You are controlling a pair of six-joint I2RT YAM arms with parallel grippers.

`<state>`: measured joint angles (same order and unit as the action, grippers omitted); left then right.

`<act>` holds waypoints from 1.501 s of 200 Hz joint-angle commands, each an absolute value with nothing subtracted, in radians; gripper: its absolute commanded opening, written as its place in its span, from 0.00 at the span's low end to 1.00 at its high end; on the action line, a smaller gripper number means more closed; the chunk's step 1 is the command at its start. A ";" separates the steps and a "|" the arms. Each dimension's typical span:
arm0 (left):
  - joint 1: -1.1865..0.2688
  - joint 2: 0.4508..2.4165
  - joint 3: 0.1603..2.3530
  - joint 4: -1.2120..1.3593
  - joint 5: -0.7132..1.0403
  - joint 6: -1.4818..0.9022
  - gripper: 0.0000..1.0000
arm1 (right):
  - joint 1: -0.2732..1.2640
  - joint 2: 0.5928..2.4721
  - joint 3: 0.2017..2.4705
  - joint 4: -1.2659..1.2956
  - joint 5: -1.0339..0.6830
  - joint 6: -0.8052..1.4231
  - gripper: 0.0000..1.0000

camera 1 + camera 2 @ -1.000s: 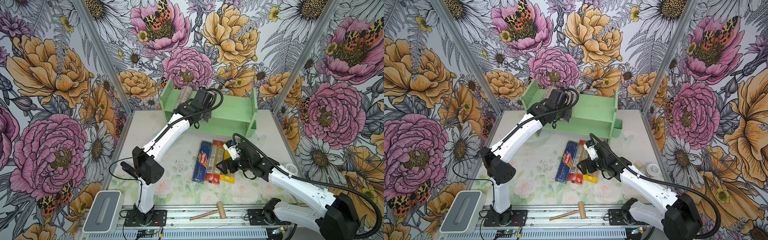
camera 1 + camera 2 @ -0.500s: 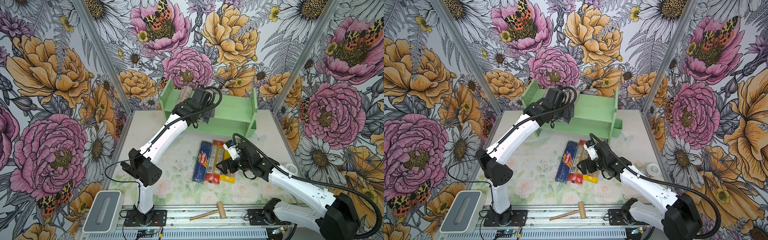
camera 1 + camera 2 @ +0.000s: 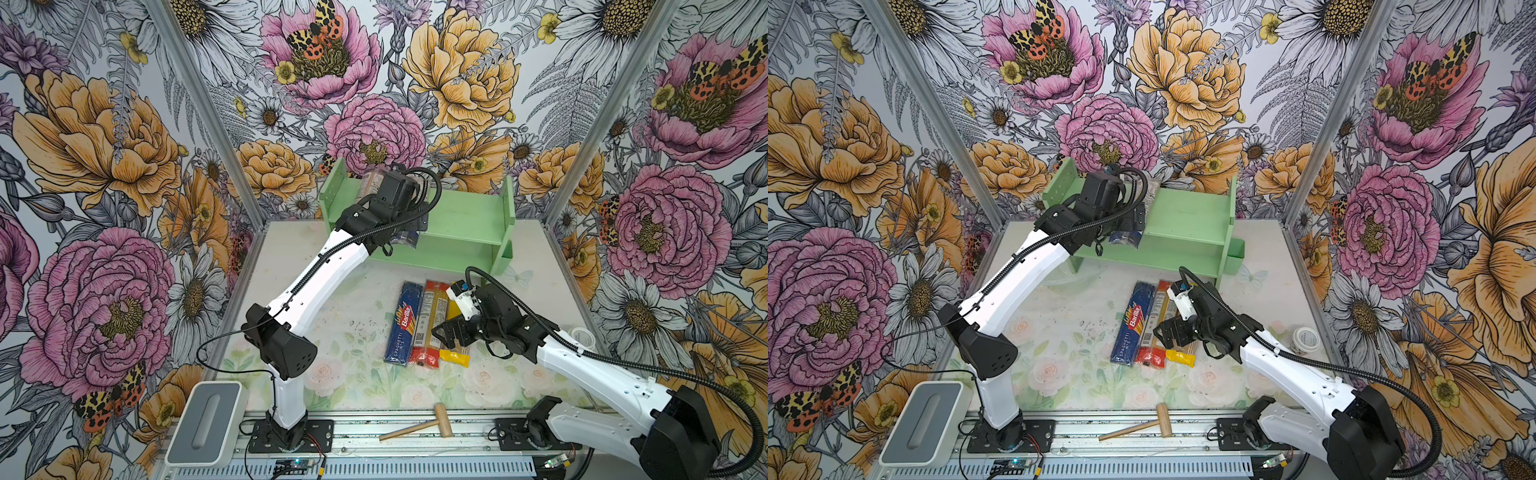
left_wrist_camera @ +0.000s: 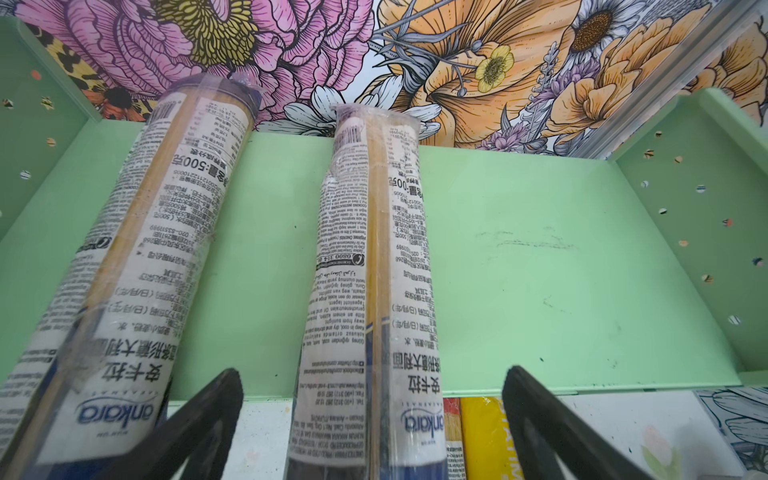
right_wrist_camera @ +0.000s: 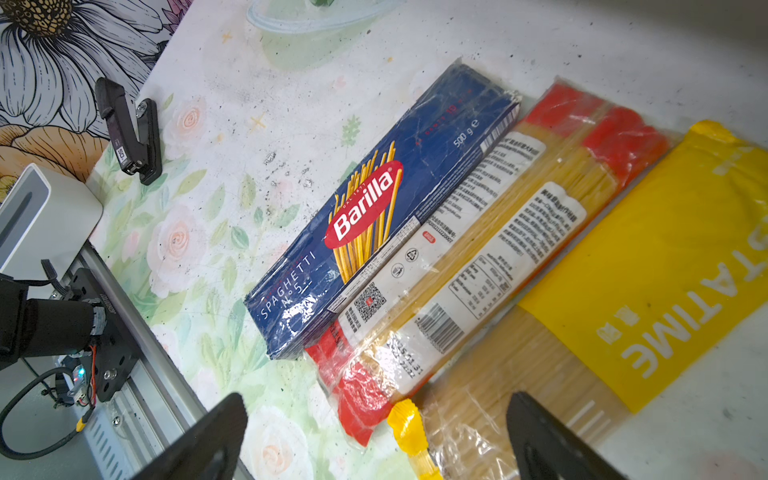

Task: Place and organize the pasta boxes and bags onto the shelf
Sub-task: 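Lower the pack onto the upper tier and open the left gripper, then withdraw the open left gripper from the shelf back toward the robot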

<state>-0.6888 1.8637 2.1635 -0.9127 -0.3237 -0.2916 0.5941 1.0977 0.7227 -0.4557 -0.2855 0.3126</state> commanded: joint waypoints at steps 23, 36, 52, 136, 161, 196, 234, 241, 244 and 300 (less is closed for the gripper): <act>-0.719 1.759 2.127 -0.894 -0.360 -0.257 0.99 | 0.588 1.091 0.746 -0.447 -0.292 0.308 1.00; -0.725 1.746 2.114 -0.893 -0.354 -0.249 0.99 | 0.588 1.091 0.748 -0.446 -0.291 0.310 0.99; -0.734 1.730 2.095 -0.894 -0.342 -0.241 0.99 | 0.587 1.094 0.749 -0.447 -0.289 0.312 1.00; -0.783 1.626 1.911 -0.858 -0.348 -0.272 0.99 | 0.588 1.095 0.759 -0.447 -0.292 0.342 1.00; -0.790 1.575 1.821 -0.824 -0.338 -0.295 0.99 | 0.590 1.088 0.758 -0.447 -0.292 0.357 0.99; -0.792 1.498 1.685 -0.773 -0.326 -0.335 0.99 | 0.593 1.075 0.751 -0.446 -0.289 0.378 0.99; -0.793 1.428 1.552 -0.729 -0.313 -0.389 0.99 | 0.598 1.057 0.741 -0.447 -0.286 0.389 0.99; -0.794 1.419 1.532 -0.724 -0.311 -0.398 0.99 | 0.598 1.054 0.741 -0.446 -0.284 0.388 1.00; -0.793 1.414 1.521 -0.721 -0.310 -0.402 0.99 | 0.601 1.051 0.738 -0.447 -0.282 0.390 0.99; -0.823 1.365 1.397 -0.690 -0.305 -0.460 0.99 | 0.601 1.034 0.721 -0.453 -0.263 0.389 0.99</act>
